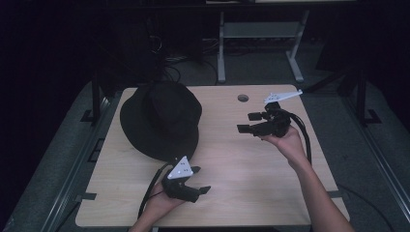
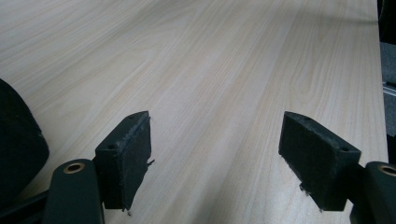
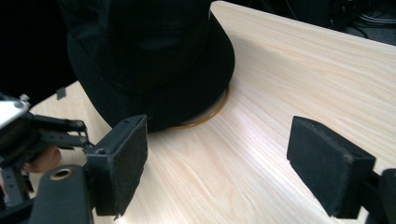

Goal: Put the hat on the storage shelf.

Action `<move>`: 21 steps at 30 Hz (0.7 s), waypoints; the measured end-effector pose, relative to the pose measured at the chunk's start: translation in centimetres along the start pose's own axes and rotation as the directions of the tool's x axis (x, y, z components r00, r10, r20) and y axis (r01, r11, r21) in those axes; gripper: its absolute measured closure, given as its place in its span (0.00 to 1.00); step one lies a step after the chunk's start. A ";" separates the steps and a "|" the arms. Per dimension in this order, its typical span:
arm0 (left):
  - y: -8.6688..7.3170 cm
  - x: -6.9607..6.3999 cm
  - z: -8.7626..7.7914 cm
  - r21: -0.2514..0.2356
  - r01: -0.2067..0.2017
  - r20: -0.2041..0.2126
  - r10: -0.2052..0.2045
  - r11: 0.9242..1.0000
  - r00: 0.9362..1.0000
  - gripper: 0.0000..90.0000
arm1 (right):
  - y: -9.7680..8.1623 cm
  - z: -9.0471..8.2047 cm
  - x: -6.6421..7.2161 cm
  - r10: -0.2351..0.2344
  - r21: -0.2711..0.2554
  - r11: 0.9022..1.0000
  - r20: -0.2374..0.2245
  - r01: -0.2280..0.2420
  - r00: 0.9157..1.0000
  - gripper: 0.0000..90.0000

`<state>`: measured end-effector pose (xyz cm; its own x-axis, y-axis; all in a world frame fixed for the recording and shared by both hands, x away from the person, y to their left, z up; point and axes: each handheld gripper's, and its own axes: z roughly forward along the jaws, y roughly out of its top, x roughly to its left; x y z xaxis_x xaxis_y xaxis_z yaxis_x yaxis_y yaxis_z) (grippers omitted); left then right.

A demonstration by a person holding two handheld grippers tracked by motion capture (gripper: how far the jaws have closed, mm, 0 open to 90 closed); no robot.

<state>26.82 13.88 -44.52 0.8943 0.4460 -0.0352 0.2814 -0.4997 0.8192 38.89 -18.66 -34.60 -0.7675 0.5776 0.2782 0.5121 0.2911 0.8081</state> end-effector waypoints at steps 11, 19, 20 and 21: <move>0.0 0.1 -0.1 0.007 0.007 -0.010 -0.007 1.000 1.000 0.28 | -2.5 -1.3 -0.7 0.023 0.016 1.000 0.012 -0.023 1.000 0.21; -0.1 0.1 0.1 0.015 0.008 -0.018 -0.008 1.000 1.000 0.27 | -4.7 -2.3 -1.2 0.048 0.014 0.999 0.018 -0.048 0.999 0.21; -0.1 0.1 0.1 0.015 0.008 -0.019 -0.007 1.000 1.000 0.27 | -5.0 -2.4 -1.2 0.045 0.012 0.999 0.018 -0.046 0.999 0.21; -0.1 0.1 0.1 0.015 0.007 -0.020 -0.006 1.000 1.000 0.27 | -5.3 -2.6 -1.2 0.044 0.012 0.999 0.019 -0.044 0.999 0.21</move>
<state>26.91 13.88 -44.66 0.8855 0.4637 -0.0292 0.2928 -0.5080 0.8101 36.09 -22.83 -37.87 -0.7368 0.6041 0.3037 0.5500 0.2743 0.7888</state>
